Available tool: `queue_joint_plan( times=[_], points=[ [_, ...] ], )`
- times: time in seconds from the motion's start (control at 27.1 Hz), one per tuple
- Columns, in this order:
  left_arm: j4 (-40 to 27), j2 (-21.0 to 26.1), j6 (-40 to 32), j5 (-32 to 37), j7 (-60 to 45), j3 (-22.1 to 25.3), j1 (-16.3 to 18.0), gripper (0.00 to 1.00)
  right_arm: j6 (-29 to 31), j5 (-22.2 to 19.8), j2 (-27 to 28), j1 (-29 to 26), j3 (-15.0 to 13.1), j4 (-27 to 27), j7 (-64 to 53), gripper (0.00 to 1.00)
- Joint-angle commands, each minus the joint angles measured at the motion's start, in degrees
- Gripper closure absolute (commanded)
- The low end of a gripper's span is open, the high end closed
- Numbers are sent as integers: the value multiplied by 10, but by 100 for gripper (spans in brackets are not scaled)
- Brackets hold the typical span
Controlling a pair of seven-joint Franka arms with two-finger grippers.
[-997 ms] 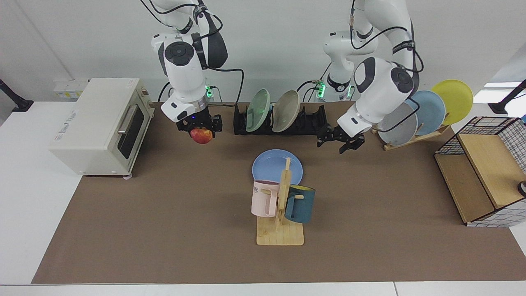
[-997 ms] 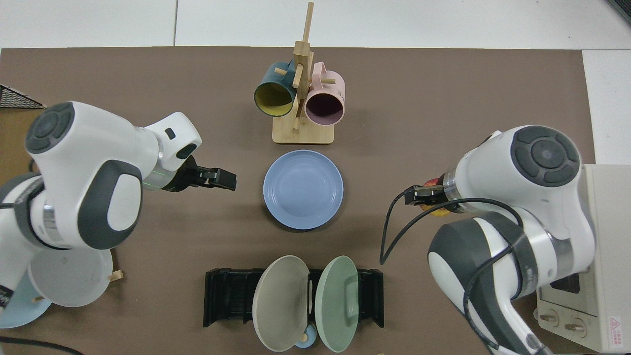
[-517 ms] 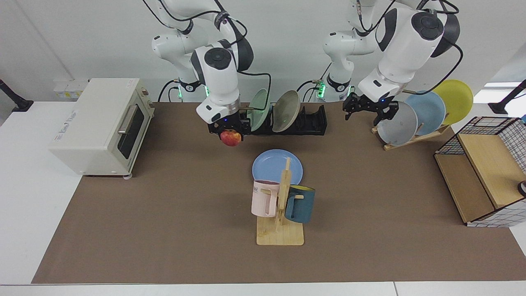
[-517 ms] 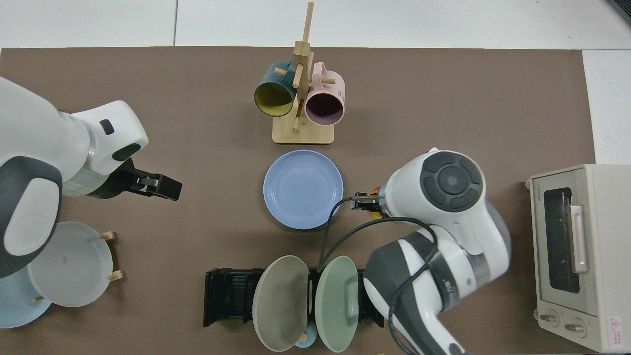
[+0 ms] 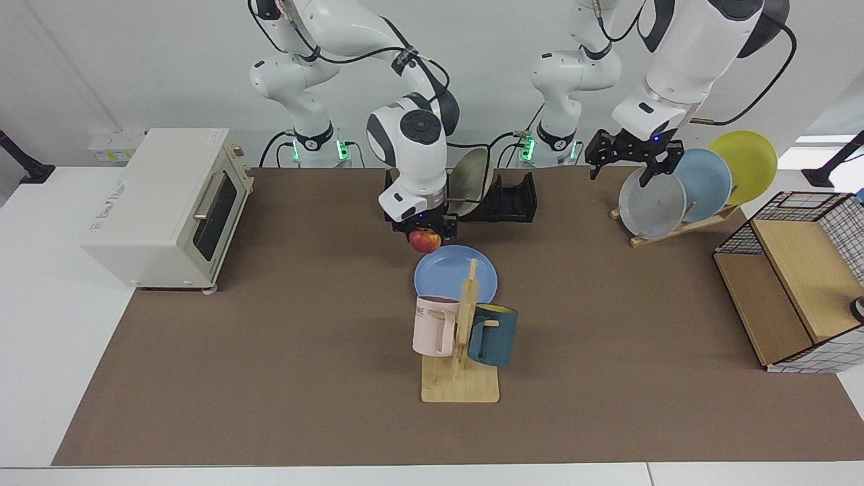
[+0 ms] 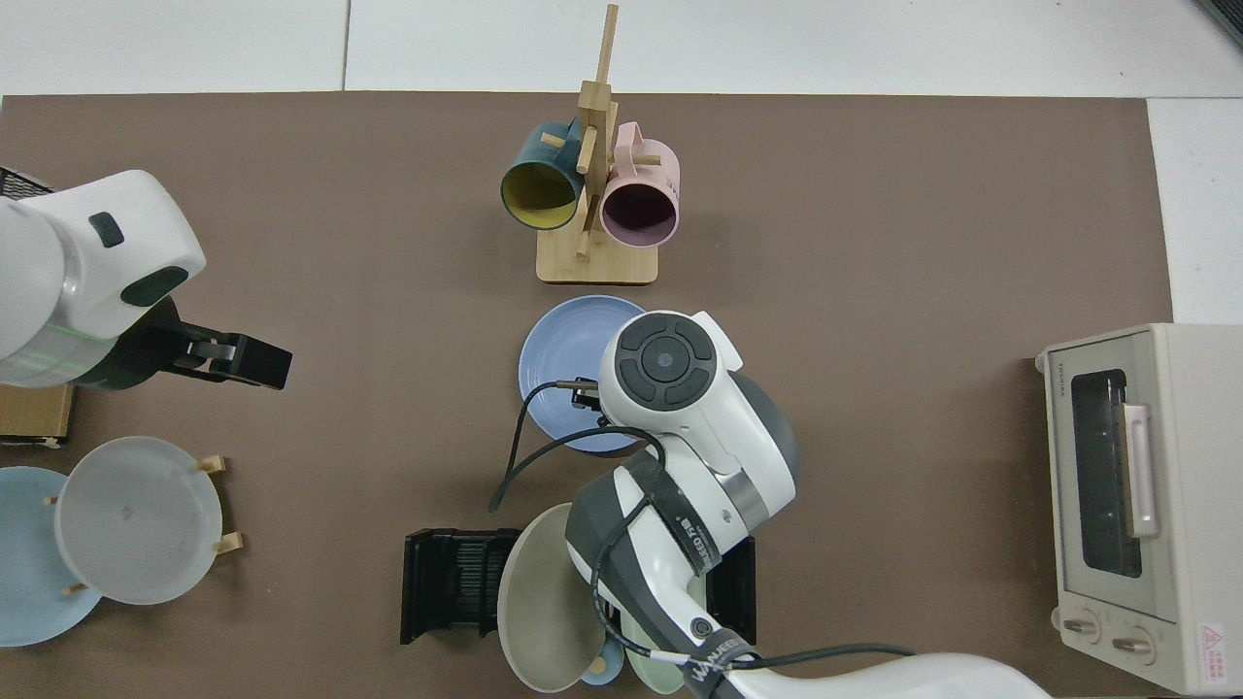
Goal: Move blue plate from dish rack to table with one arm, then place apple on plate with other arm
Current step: 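Lower the apple onto the blue plate with the right gripper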
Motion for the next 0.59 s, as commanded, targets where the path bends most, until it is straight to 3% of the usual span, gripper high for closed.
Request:
queue_joint_plan(
  times=[0.0,0.55],
  points=[
    [17,7,-13,11,-2,6,-7,0,2,9,34,5,-3,41,22,100],
    [13,5,-5,10,-12,6,-5,0,54,4,81,34,-3,43,60,100]
  ],
)
